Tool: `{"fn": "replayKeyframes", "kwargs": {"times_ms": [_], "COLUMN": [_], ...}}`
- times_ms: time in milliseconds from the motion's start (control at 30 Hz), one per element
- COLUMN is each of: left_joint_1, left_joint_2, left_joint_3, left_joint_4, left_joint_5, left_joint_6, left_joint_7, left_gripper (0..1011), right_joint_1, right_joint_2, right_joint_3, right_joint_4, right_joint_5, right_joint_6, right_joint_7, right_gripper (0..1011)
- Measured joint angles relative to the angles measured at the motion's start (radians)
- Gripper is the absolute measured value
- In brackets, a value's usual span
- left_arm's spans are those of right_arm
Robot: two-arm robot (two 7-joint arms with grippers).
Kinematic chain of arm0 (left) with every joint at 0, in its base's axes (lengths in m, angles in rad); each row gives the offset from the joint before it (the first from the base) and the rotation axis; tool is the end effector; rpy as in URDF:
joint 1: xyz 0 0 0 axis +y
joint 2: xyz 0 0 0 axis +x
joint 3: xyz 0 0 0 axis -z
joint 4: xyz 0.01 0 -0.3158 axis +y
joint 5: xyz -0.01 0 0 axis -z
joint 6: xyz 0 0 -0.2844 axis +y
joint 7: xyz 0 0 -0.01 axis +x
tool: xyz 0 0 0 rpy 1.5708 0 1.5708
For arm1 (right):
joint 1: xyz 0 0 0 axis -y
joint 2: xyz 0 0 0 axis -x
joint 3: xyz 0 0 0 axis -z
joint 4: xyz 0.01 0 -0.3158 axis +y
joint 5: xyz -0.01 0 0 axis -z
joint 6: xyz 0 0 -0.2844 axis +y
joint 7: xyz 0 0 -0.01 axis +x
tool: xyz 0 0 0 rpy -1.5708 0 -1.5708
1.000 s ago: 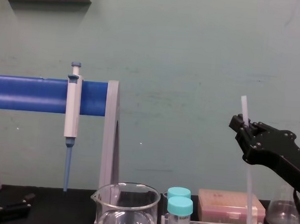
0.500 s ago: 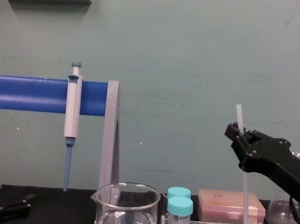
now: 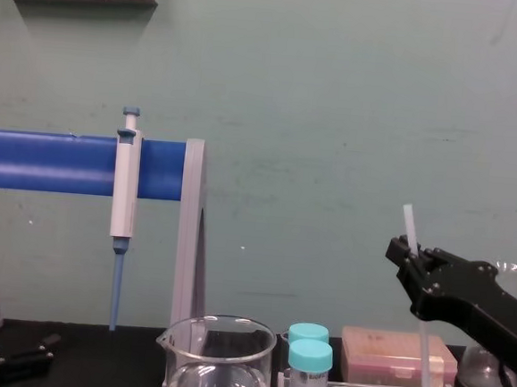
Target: Pick up the stirring rod with one hand, then place it down.
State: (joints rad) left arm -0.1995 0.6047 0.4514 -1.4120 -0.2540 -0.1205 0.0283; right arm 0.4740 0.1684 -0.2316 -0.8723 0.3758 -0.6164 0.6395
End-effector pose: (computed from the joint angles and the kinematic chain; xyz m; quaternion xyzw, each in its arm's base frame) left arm 0.3392 0.1038 -0.3184 0.1415 -0.1324 0.5799 0.7913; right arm 0.4328 -0.0348 -0.3499 0.1321 -0.1336 -0.4328 0.8817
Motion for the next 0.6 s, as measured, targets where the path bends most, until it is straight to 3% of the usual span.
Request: {"fn": "replayKeyframes", "kwargs": {"times_ms": [600], "left_joint_1": [0.000], "left_joint_2": [0.000], "left_joint_3": [0.000], "left_joint_4": [0.000], "left_joint_5": [0.000], "left_joint_6": [0.000], "left_joint_7": [0.000], "left_gripper": [1000], "right_joint_1": [0.012], "right_joint_2": [-0.005], "right_joint_3": [-0.002], "right_joint_4": [0.048], "right_joint_5": [-0.025], "right_joint_6": [-0.004], "right_joint_7": [-0.010], "right_gripper": [66]}}
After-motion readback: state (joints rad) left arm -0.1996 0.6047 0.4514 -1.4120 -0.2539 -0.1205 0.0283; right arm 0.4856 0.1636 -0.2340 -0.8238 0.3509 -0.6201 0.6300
